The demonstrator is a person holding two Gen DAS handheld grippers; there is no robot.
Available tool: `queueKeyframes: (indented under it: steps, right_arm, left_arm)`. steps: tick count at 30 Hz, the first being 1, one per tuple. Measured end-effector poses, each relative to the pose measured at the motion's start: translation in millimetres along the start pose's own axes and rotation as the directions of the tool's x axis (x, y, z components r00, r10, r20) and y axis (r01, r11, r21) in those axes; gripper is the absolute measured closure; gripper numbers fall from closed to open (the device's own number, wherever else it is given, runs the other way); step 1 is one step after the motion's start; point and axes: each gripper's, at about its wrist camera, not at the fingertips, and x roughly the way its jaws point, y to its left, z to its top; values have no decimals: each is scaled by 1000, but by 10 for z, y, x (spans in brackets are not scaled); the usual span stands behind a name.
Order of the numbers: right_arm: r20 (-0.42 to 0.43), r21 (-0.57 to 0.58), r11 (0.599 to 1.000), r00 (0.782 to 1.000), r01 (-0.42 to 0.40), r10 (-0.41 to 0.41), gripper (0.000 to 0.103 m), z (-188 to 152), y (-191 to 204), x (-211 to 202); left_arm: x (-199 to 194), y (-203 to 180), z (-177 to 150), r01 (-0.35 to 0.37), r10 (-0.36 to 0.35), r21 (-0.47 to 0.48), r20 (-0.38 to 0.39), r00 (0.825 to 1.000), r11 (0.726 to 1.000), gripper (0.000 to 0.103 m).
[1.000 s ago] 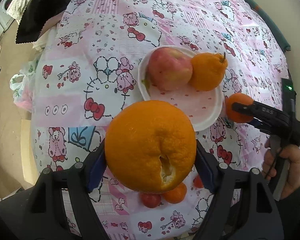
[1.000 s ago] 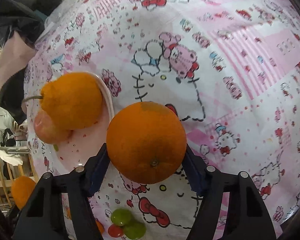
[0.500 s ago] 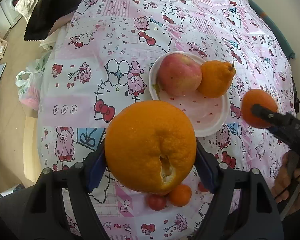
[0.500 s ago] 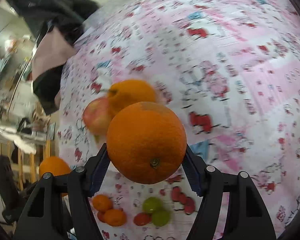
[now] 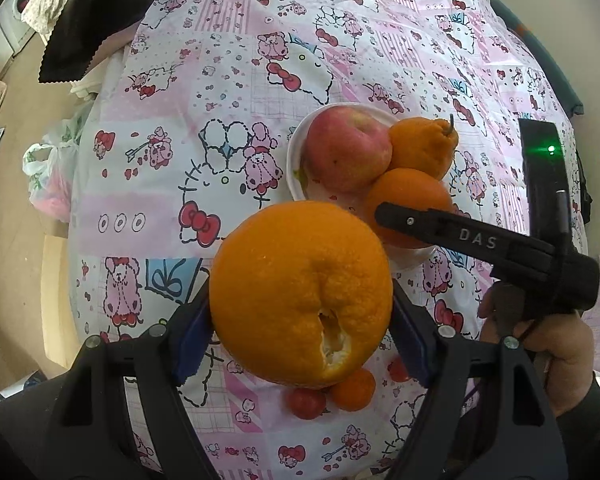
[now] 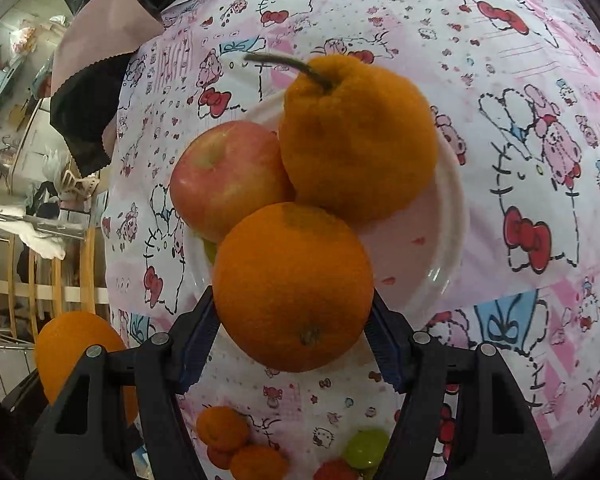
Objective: Organize fruits
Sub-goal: 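Place the orange on the plate with the right gripper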
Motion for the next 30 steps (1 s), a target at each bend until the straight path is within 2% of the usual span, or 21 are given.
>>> queueKeyframes:
  steps: [3, 5, 15, 18, 20, 30]
  right_arm:
    - [-16, 7, 1000, 1000, -13, 13, 31, 13, -36, 54]
    - [-28, 21, 1000, 1000, 11, -10, 31, -19, -106, 114]
    - [-1, 43, 999, 1000, -22, 22, 29, -41, -139, 56]
    - [20, 53, 997, 998, -58, 57, 28, -49, -142, -34]
    - [35, 35, 999, 999, -39, 38, 22, -51, -116, -93]
    - [108, 116, 989, 991, -87, 74, 22, -151, -326, -532]
  left_arm:
    - [6, -9, -1, 6, -7, -3, -4, 1000, 1000, 27]
    - [10, -32, -7, 10, -10, 1, -7, 1000, 1000, 27]
    - [10, -29, -11, -4, 4, 5, 4, 1000, 1000, 27]
    - [10, -6, -19, -13, 13, 1, 6, 1000, 1000, 27]
    - [14, 17, -23, -19, 19, -2, 5, 1000, 1000, 27]
    - [-7, 30, 3, -21, 22, -13, 21, 1000, 1000, 27]
